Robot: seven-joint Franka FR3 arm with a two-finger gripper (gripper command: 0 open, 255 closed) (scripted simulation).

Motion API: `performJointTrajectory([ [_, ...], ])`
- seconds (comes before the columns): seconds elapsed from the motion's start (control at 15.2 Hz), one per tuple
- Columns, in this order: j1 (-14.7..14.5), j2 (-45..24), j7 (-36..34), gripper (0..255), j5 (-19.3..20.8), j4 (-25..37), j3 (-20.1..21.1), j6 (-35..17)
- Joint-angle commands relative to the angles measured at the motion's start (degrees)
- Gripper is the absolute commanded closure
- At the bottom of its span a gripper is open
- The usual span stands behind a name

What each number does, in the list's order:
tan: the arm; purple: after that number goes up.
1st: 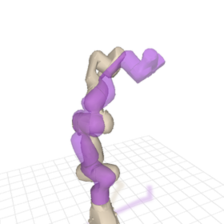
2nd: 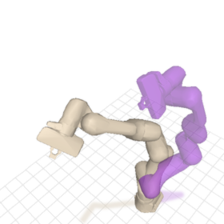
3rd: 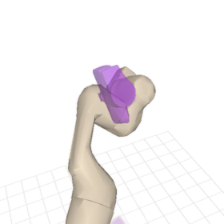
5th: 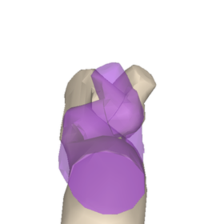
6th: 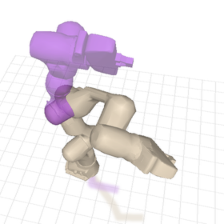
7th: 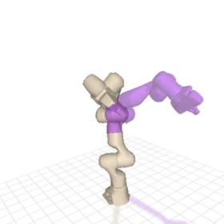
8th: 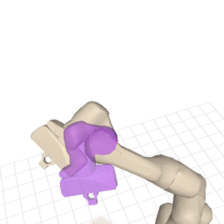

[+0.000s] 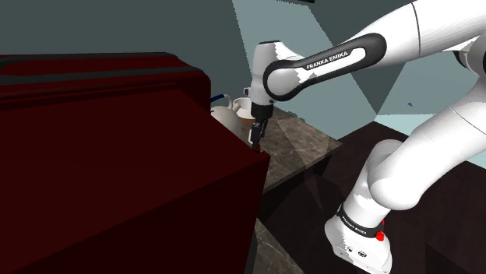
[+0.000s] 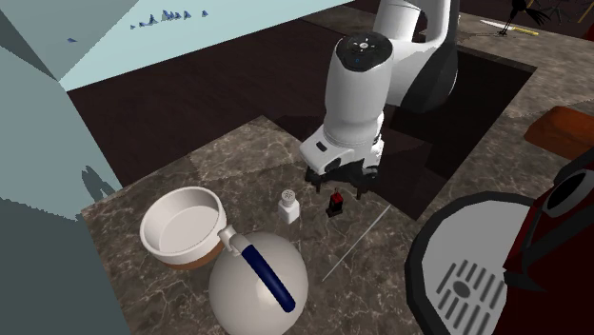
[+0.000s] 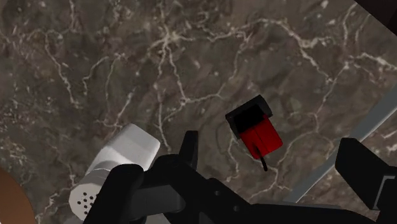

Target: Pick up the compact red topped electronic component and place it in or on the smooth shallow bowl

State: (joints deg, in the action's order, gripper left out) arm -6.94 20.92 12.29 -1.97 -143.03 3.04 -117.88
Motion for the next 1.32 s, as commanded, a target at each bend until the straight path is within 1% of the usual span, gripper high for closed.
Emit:
performJointTrajectory([
  [0.0, 0.0, -0.43, 0.05, 0, -0.01, -1.12, 0.02, -1.6],
  [0.07, -0.01, -0.95, 0.04, 0, -0.02, -1.96, 0.05, -2.95],
  [0.59, -0.01, -0.95, 0.04, 0, -0.02, -1.96, 0.05, -2.94],
  [0.66, -0.01, -0.95, 0.04, 255, -0.02, -1.96, 0.05, -2.94],
  [1.25, -0.02, -0.95, 0.04, 255, -0.02, -1.96, 0.04, -2.95],
])
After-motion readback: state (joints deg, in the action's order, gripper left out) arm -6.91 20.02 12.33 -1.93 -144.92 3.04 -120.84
